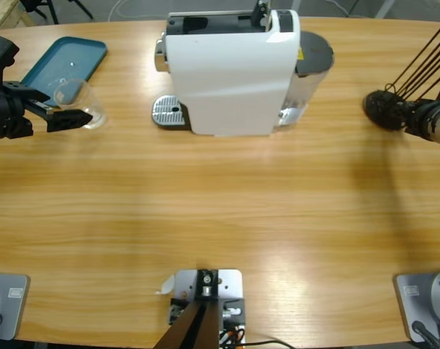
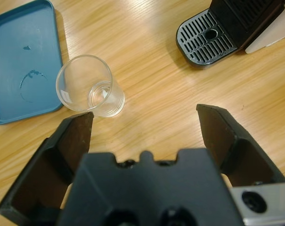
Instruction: Pour coffee
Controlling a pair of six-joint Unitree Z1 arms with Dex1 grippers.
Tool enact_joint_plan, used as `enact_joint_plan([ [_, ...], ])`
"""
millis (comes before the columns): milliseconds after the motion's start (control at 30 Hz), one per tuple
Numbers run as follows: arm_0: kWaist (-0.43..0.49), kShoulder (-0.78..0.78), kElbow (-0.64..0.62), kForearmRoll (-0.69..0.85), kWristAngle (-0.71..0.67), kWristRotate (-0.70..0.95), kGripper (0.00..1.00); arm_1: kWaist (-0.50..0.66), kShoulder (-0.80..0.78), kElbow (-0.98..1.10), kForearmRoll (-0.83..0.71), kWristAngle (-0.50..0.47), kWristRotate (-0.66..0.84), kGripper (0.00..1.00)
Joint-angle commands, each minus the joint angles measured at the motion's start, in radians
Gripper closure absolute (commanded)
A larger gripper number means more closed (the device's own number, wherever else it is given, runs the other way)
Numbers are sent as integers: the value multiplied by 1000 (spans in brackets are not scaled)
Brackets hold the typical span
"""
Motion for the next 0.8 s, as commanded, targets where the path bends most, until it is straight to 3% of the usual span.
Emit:
enact_joint_plan([
  [33, -9, 38, 1, -7, -12, -5, 50, -13, 42, 2, -26, 22, -11, 570],
  [800, -9, 40, 1, -6, -15, -5, 50, -13, 46, 0, -26, 25, -12, 570],
])
